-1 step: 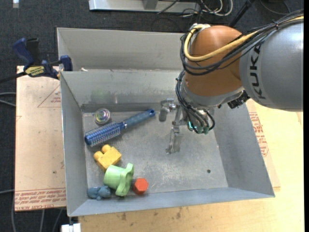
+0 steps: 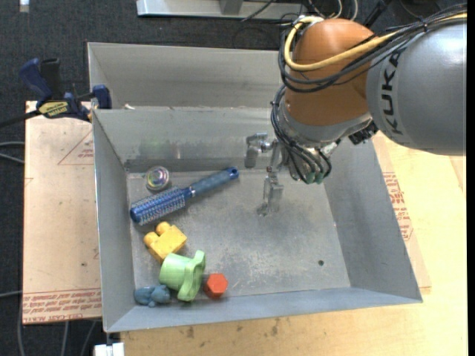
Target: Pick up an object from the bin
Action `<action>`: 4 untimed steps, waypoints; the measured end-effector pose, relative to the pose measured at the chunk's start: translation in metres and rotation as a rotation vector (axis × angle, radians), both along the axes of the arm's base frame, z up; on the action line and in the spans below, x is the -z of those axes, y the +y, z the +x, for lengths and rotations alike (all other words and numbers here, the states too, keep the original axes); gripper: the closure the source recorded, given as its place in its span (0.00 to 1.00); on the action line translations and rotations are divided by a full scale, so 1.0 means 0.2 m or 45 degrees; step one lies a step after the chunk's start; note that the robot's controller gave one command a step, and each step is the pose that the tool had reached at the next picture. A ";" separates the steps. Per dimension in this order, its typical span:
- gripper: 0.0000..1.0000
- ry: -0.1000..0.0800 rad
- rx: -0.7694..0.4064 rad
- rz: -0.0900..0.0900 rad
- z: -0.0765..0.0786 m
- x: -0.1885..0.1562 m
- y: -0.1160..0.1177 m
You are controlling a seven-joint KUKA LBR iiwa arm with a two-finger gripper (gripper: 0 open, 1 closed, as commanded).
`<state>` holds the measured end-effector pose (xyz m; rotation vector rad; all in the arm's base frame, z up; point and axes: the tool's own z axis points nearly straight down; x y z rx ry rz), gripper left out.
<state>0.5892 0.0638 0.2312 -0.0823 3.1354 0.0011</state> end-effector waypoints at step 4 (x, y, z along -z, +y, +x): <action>1.00 0.004 -0.682 0.001 0.31 0.81 0.68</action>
Offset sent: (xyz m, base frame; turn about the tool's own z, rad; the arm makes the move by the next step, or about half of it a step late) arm 0.0309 0.0608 -0.0629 -0.1892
